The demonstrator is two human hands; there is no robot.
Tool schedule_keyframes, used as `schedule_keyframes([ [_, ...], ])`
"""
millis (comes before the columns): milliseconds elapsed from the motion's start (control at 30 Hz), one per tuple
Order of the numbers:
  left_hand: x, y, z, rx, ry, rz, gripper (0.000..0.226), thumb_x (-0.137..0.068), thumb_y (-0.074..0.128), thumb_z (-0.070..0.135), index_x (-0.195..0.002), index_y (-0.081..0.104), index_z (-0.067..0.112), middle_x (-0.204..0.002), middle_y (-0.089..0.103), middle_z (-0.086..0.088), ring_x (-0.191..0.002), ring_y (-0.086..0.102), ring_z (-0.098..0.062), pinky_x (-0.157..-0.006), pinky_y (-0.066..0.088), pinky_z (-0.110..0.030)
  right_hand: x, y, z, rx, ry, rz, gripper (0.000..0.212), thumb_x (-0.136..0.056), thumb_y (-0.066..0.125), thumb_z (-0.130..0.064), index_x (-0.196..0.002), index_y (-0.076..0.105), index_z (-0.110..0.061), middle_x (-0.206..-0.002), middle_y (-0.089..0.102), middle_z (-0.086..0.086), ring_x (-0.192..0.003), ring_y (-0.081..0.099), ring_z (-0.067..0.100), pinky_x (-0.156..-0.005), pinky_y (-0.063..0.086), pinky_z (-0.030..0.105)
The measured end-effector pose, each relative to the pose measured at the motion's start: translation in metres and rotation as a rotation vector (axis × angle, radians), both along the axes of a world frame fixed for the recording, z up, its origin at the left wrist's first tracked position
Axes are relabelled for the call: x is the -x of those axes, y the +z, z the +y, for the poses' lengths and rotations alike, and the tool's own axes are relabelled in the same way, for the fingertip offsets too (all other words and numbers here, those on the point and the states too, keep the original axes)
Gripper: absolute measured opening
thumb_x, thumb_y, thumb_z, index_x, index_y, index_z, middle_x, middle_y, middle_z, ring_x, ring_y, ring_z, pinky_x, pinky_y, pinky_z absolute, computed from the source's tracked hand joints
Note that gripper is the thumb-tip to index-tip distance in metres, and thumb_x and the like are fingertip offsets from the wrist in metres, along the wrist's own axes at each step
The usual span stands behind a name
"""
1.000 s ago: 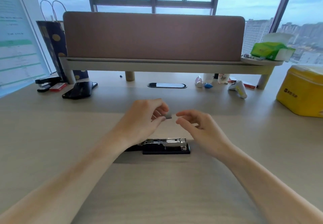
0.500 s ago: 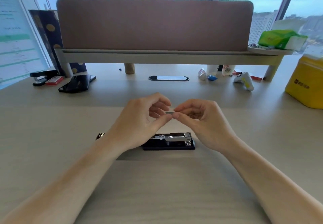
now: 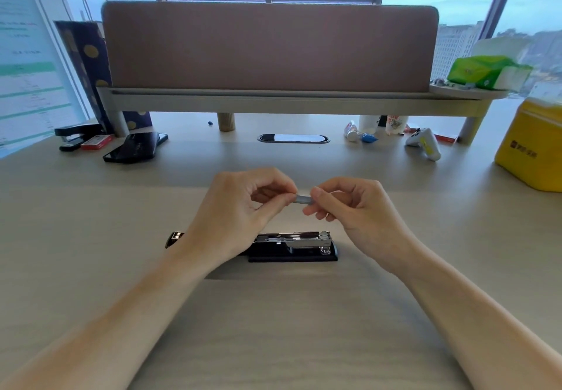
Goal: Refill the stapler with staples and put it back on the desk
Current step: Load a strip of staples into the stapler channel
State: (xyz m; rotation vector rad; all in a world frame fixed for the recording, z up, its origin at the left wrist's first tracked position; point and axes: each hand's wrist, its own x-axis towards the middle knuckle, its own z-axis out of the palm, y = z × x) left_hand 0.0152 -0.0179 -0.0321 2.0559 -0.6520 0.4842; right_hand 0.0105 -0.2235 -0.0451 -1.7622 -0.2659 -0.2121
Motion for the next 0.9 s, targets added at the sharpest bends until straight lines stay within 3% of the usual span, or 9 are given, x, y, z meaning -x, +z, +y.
schedule_keyframes([
  [67,0.001,0.000,0.001,-0.008,-0.018,-0.005,0.004,-0.088,0.081,0.013,-0.091,0.081,0.016,-0.083,0.081,0.008,-0.082,0.079,-0.008,-0.079,0.057,-0.013,0.001,0.000,-0.001,-0.012,-0.004,-0.001,0.015,-0.095,0.070,-0.018,-0.087,0.077,-0.007,-0.078,0.083,0.005,-0.068,0.065,0.012,-0.073,0.052,0.027],
  [233,0.002,0.004,-0.002,0.149,-0.111,0.248,0.010,-0.084,0.086,0.011,-0.090,0.078,0.010,-0.088,0.084,-0.005,-0.085,0.081,-0.023,-0.089,0.065,-0.036,0.006,0.000,0.001,0.046,-0.046,-0.130,0.005,-0.089,0.078,-0.019,-0.087,0.079,-0.015,-0.077,0.082,0.002,-0.074,0.073,0.029,-0.077,0.056,0.048],
  [367,0.002,0.006,0.001,0.138,-0.132,0.274,0.012,-0.081,0.087,0.006,-0.088,0.078,0.009,-0.086,0.083,-0.008,-0.082,0.081,-0.024,-0.085,0.065,-0.033,0.014,0.001,-0.009,0.098,0.004,-0.125,0.008,-0.085,0.081,-0.020,-0.092,0.077,-0.017,-0.087,0.081,0.002,-0.082,0.075,0.016,-0.079,0.058,0.030],
  [467,0.005,0.006,0.002,0.016,-0.173,0.270,0.010,-0.081,0.087,0.005,-0.087,0.081,0.010,-0.084,0.083,-0.004,-0.078,0.080,-0.019,-0.083,0.065,-0.034,0.018,0.002,-0.025,0.226,0.077,-0.062,0.010,-0.085,0.081,-0.008,-0.091,0.073,-0.009,-0.098,0.081,0.003,-0.090,0.075,0.015,-0.087,0.058,0.031],
  [567,0.008,0.004,0.000,-0.125,-0.196,0.220,0.010,-0.082,0.086,0.010,-0.086,0.082,0.018,-0.082,0.083,0.001,-0.078,0.080,-0.016,-0.084,0.064,-0.040,0.019,-0.006,-0.027,0.209,0.100,0.010,0.009,-0.087,0.074,0.006,-0.087,0.067,-0.001,-0.096,0.080,0.010,-0.086,0.075,0.027,-0.086,0.058,0.037],
  [733,0.007,0.003,0.001,-0.175,-0.171,0.215,0.011,-0.082,0.086,0.013,-0.084,0.082,0.022,-0.080,0.082,0.004,-0.077,0.079,-0.012,-0.083,0.063,-0.039,0.014,-0.010,-0.018,0.158,0.103,0.082,0.017,-0.088,0.070,0.010,-0.089,0.065,-0.007,-0.088,0.079,0.010,-0.077,0.073,0.010,-0.078,0.056,0.018],
  [900,0.008,0.002,0.000,-0.207,-0.163,0.221,0.010,-0.082,0.088,0.014,-0.086,0.083,0.022,-0.080,0.083,0.005,-0.077,0.079,-0.010,-0.081,0.063,-0.028,0.014,-0.005,-0.017,0.138,0.100,0.155,0.022,-0.085,0.071,0.010,-0.088,0.067,-0.012,-0.095,0.080,0.018,-0.076,0.071,0.013,-0.077,0.056,0.017],
])
